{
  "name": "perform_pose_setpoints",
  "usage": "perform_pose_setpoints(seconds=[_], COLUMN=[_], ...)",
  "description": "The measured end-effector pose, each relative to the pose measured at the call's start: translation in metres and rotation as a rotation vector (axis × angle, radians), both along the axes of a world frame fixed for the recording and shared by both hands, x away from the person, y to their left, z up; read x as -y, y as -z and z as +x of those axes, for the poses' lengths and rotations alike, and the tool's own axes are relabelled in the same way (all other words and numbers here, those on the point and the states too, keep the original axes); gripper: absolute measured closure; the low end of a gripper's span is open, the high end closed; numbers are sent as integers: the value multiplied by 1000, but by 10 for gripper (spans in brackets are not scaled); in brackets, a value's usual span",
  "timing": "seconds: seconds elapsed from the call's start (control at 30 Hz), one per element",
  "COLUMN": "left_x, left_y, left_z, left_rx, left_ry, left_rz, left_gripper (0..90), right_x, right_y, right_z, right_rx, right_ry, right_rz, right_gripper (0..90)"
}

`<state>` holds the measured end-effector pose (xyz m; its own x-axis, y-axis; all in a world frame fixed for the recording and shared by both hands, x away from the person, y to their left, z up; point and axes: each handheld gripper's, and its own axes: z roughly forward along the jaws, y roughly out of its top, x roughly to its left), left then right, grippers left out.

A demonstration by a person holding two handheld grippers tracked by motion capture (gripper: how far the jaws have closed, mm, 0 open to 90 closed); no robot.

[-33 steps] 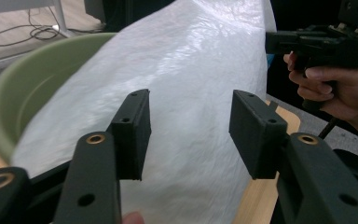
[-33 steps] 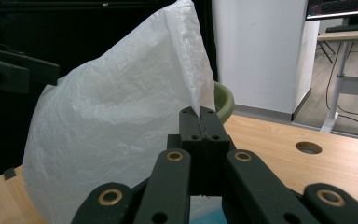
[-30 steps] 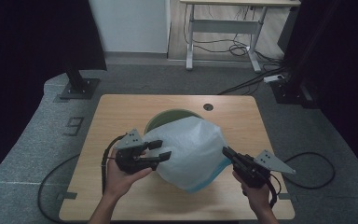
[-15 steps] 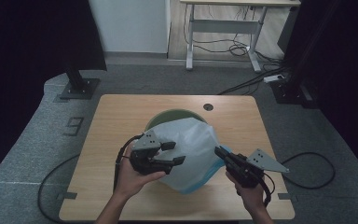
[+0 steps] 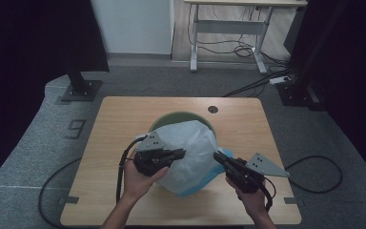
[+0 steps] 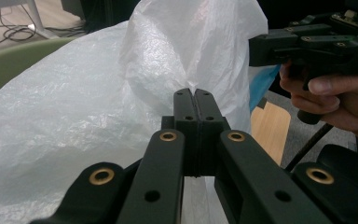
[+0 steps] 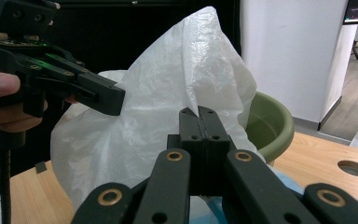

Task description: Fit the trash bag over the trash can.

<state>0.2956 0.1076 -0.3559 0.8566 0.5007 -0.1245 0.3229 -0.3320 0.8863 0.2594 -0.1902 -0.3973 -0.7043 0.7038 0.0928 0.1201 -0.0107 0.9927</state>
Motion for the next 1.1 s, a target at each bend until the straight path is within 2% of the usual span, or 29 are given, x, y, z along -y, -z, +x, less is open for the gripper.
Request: perform_pose_setpoints(seconds=[0.1, 0.17, 0.23, 0.37, 0.5, 0.7, 0.8, 0.87, 1.1], left_x=[-1, -4, -5, -8, -10, -21, -22, -21, -18], left_y=[0, -2, -2, -7, -10, -25, -27, -28, -23], left_z=[0, 0, 0, 7, 12, 26, 27, 28, 33], left_rx=[19, 38, 41, 19, 13, 9, 12, 13, -5], left_ry=[-24, -47, -54, -57, -62, -72, -73, -71, -76], left_rz=[-16, -42, -49, -91, -109, -169, -178, -179, -169], left_gripper=[898, 898, 898, 898, 898, 898, 898, 899, 899], right_x=[2, 6, 8, 18, 25, 33, 33, 27, 14], right_y=[1, 2, 2, 6, 10, 11, 12, 15, 24], right_z=[-1, -4, -6, -19, -30, -43, -45, -46, -54], right_rx=[6, 23, 28, 52, 56, 54, 47, 37, 26], right_ry=[-2, 3, 2, 21, 49, 73, 72, 71, 67], right_rz=[1, -4, -3, -7, 5, 4, 6, -11, -34], right_gripper=[844, 792, 769, 685, 668, 668, 667, 657, 635])
